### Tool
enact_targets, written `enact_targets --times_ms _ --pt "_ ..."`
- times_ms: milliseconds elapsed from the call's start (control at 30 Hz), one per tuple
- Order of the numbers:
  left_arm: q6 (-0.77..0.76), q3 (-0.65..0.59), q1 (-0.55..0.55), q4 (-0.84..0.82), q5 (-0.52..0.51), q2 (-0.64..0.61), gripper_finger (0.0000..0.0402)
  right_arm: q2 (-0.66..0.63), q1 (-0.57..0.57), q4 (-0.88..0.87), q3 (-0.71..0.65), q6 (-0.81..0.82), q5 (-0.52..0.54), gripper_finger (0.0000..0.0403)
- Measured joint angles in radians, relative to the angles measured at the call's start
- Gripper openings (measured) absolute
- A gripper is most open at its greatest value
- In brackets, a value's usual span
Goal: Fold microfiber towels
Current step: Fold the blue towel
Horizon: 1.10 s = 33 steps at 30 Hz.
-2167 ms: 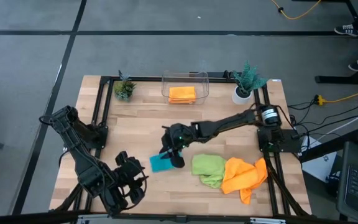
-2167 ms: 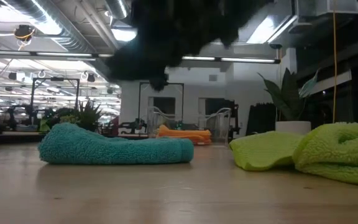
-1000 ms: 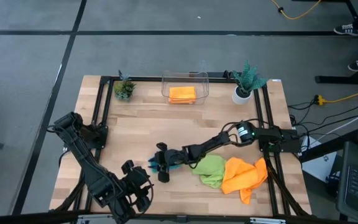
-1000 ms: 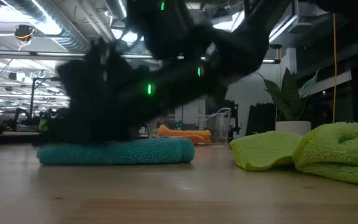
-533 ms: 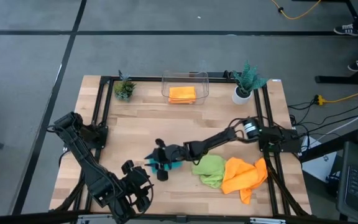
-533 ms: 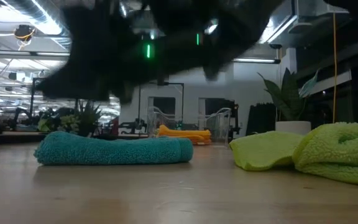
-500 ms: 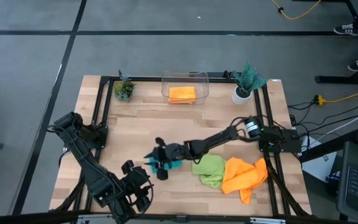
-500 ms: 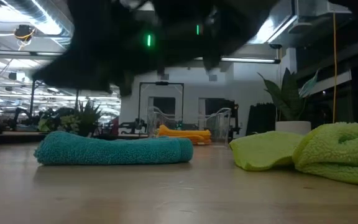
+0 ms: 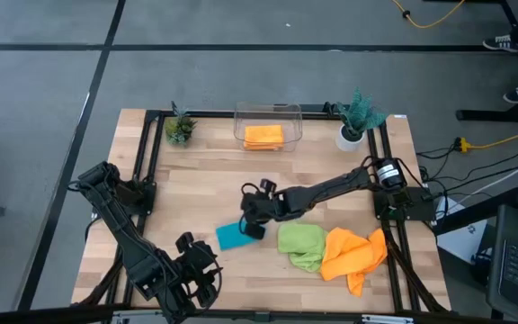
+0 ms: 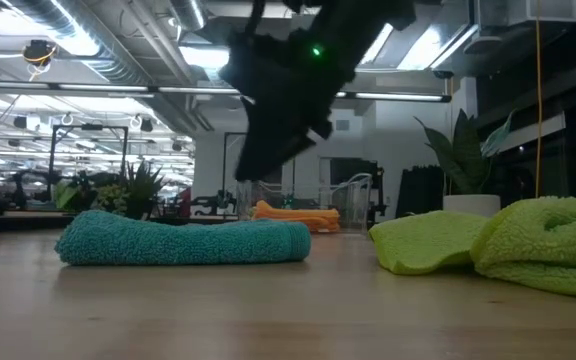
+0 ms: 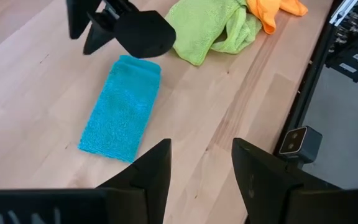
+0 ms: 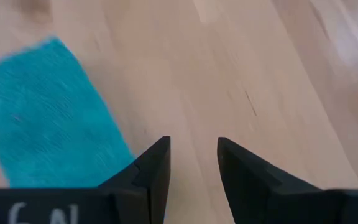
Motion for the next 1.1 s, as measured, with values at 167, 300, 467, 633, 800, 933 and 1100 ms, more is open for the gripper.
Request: enact_targets --times_ms 167,300,467,633,800,933,1100 --pt "0.004 0.000 0.001 -0.001 -0.006 0.000 0.0161 0.004 0.007 -0.001 -0.042 0.029 -0.078 0.0135" --pt "0.004 0.000 0.001 -0.002 -0.007 0.000 0.0161 0.004 0.038 -0.002 -0.078 0.051 -0.089 0.0136" --pt "0.004 0.000 0.001 -0.001 -0.007 0.000 0.0161 0.004 0.084 0.005 -0.104 0.081 -0.128 0.0136" --pt "0.007 0.000 0.001 -0.001 -0.007 0.000 0.0161 0.004 0.146 0.089 -0.105 0.157 -0.279 0.0136" --pt "0.007 0.000 0.001 -0.001 -0.008 0.000 0.0161 0.004 0.198 0.253 -0.105 0.211 -0.455 0.0136" --pt "0.006 0.000 0.001 -0.001 -0.008 0.000 0.0161 -0.001 0.211 0.299 -0.100 0.236 -0.477 0.0136" --pt "-0.058 0.000 0.001 0.034 -0.004 0.000 0.0161 -0.001 0.206 0.293 -0.079 0.290 -0.469 0.0136"
